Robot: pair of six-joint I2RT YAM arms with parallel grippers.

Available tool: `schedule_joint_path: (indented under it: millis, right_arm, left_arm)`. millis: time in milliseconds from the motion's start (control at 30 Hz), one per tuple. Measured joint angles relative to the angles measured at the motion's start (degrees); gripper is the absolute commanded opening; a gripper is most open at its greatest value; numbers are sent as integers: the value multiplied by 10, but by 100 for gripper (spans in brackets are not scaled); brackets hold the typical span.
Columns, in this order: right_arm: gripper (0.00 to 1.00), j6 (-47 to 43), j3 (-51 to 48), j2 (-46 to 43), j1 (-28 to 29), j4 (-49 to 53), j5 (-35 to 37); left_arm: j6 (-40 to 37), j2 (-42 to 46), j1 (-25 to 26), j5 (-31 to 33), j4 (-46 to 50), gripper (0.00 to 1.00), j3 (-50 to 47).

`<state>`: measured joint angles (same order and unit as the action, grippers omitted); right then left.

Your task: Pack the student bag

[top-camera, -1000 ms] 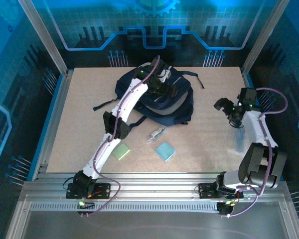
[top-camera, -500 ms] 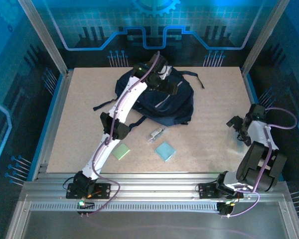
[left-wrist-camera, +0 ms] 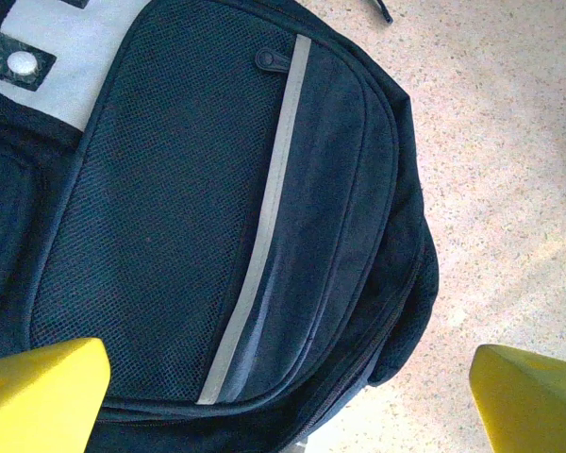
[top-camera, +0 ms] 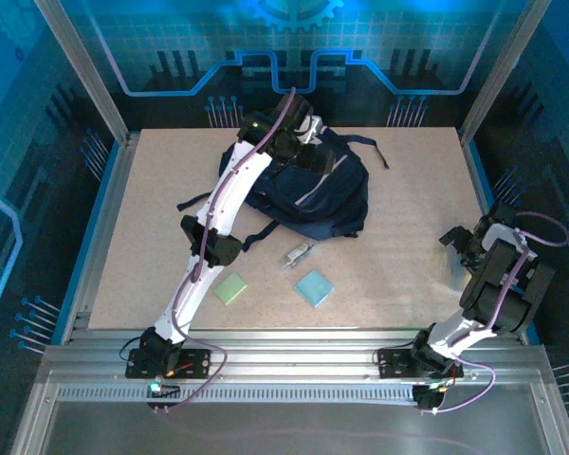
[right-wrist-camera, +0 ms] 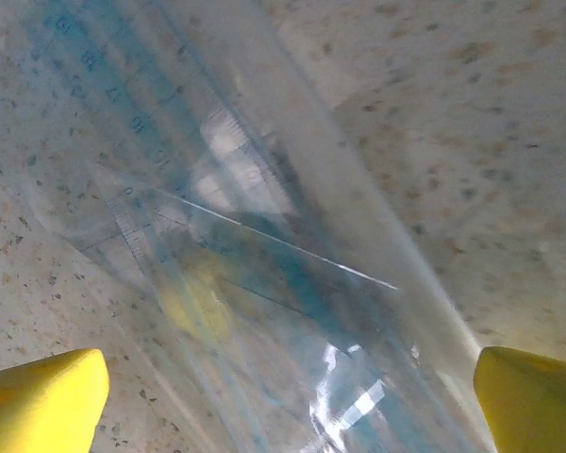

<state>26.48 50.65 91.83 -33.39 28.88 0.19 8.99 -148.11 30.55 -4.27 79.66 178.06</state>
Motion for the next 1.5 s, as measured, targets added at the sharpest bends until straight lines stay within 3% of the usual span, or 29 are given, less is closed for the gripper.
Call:
schedule_joint_path:
  millis: [433, 867, 1167, 1267, 1433, 1500]
  right_arm:
    - [100, -11, 9, 10, 32, 2, -12]
    - [100, -10, 49, 45, 107, 36, 27]
    - [100, -9, 78, 67, 161, 32, -19]
    - [100, -9, 84, 73, 165, 35, -19]
    - [100, -9, 98, 85, 171, 49, -13]
    - [100, -9, 101, 87, 174, 52, -8]
  left_arm:
    - [-19, 8, 12, 53, -30, 99, 0]
    - [-62, 126, 22, 108, -30, 99, 0]
    - [-92, 213, -3, 139, -36, 99, -4]
    - [-108, 284, -5, 140, -76, 99, -92]
    - [-157, 503, -7, 163, -236, 99, -432]
    - [-170, 558, -7, 176, -278, 99, -502]
